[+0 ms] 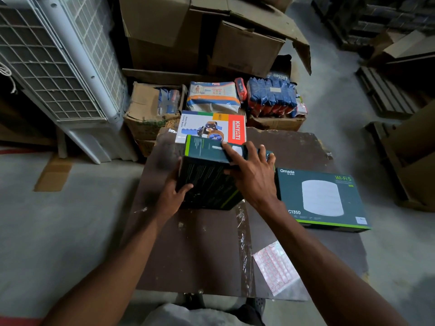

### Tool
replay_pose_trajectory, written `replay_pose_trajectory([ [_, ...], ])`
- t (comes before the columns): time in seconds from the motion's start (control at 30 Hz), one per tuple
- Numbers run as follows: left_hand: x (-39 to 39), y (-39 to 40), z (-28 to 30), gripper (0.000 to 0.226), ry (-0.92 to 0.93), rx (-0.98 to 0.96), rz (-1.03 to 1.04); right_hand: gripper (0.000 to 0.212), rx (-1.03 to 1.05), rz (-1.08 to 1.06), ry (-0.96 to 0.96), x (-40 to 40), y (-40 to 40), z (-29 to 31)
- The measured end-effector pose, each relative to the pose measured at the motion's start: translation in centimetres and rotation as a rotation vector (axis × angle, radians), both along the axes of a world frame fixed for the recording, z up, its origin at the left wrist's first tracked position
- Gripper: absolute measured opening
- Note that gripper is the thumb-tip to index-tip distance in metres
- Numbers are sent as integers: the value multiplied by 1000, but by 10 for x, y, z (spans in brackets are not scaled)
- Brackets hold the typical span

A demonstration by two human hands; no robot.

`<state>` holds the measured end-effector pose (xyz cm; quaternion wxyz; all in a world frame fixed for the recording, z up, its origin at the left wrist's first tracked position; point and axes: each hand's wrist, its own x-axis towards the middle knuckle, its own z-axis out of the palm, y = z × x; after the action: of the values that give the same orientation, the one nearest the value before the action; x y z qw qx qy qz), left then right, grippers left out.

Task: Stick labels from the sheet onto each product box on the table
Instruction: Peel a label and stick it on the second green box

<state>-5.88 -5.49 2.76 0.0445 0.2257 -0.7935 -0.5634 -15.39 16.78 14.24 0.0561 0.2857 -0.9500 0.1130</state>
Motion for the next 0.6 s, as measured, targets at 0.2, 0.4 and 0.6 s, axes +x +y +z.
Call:
replay_pose_trajectory([
  [0.2,-18,-22,21,72,364,-483,-116,87,-315,-19,-266,-17,32,-21],
  [0.4,-20,-6,37,65,247,-923,-236,98,-506,-146,-630,2,52,-64],
  [0.6,-24,28,27,74,122,-1100,-431,105,-658,-292,-761,4,59,-68],
])
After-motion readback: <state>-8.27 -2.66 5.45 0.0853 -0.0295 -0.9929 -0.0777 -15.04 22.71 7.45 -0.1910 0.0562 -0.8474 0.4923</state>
